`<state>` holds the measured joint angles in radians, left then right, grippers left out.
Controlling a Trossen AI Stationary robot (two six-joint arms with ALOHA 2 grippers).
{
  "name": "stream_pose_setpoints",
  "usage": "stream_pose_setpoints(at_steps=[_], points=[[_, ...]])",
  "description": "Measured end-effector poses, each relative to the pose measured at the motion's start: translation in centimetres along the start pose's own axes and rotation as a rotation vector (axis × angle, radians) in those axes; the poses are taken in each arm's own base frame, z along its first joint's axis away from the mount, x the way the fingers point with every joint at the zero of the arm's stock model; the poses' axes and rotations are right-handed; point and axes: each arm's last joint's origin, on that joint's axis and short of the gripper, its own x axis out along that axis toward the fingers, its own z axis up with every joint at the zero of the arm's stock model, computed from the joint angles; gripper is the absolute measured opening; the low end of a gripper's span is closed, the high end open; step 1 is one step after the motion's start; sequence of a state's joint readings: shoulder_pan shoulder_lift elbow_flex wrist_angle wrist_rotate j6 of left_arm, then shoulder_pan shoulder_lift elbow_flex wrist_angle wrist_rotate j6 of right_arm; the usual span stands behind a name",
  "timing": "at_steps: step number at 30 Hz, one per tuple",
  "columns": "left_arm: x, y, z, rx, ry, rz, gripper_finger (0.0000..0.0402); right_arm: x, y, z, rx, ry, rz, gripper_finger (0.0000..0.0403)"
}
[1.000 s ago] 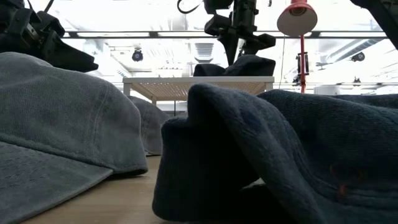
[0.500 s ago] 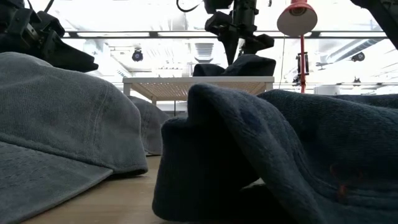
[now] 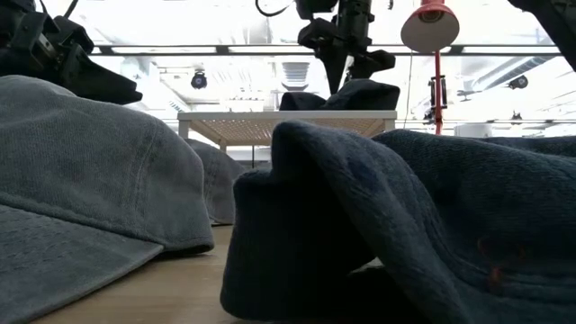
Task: Pick & Place hat
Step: Put the top blue cap on the shelf
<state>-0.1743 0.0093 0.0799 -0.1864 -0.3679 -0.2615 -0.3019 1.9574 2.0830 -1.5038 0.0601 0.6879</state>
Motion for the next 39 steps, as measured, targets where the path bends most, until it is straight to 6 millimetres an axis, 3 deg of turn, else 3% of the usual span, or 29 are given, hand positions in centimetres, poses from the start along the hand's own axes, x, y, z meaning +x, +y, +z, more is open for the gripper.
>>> stream_pose_setpoints(at_steps=[16, 27, 34, 39], points=[[0.0, 0.0, 0.0, 0.0, 0.0, 0.0, 0.0115, -5.1, -1.0, -1.5, -0.065, -0.155, 0.134, 0.0216], [0.0, 0.0, 0.0, 0.0, 0.0, 0.0, 0.0115, -9.1, -0.4, -7.5, -0.282, -0.113, 0.161, 0.0214], [0.0, 0.0, 0.0, 0.0, 0.0, 0.0, 0.0115, -9.9, 1.0, -10.8, -0.318, -0.152, 0.135, 0.0212], [0.0, 0.0, 0.0, 0.0, 0.0, 0.0, 0.0115, -8.2, 1.6, -10.3, -0.314, -0.288, -0.074, 0.0204]])
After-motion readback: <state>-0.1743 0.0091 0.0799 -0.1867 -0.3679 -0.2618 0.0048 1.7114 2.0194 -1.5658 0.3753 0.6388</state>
